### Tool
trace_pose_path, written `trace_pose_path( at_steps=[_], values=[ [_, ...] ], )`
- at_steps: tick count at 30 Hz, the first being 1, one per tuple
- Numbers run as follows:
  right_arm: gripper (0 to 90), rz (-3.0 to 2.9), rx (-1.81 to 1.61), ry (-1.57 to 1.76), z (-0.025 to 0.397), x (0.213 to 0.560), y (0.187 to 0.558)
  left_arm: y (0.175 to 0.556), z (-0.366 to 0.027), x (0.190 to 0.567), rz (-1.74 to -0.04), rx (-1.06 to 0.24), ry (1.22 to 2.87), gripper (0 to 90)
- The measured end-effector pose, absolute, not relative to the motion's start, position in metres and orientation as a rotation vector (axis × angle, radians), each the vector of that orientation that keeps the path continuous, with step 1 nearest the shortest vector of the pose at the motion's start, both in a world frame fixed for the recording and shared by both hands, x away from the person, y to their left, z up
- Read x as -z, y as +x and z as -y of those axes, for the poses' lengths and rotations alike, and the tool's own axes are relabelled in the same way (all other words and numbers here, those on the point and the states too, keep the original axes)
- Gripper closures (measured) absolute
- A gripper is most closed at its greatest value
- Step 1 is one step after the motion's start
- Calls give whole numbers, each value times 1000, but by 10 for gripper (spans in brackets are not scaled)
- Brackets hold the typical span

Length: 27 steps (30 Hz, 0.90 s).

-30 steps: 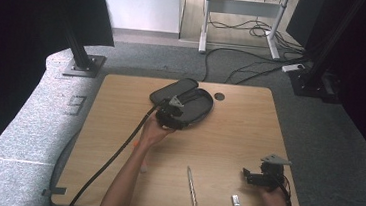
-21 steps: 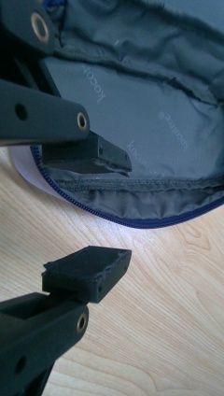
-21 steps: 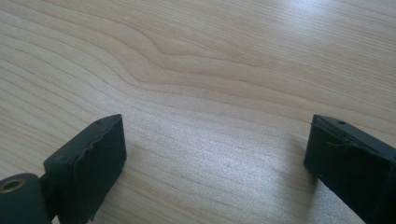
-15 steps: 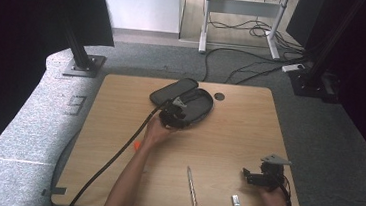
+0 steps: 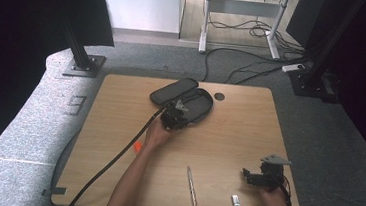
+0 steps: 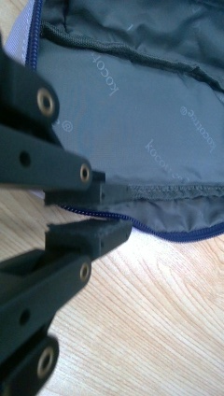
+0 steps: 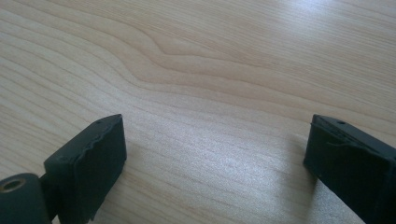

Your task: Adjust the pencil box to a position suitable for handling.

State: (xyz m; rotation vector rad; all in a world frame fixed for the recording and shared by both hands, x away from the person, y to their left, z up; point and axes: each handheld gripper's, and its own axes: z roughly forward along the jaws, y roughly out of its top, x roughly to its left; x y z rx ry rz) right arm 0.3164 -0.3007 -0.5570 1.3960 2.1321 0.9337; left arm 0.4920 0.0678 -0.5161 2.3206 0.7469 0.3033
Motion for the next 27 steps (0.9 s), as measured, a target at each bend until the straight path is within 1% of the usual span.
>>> trace_pose_path(
  at_steps=[2,5,13,19,27],
  values=[
    [48,-2133,-934,1395,301,557,316,491,-68,515,-742,-297,2318,864],
    [48,-2134,-934,1393,301,557,316,490,-70,514,-747,-265,2297,878],
    [48,-2135,-935,1393,301,557,316,477,-71,510,-739,-217,2275,878],
    [48,-2135,-934,1394,301,557,316,468,-69,506,-720,-222,2288,877],
    [48,-2135,-934,1394,301,557,316,453,-67,504,-714,-194,2290,877]
  ],
)
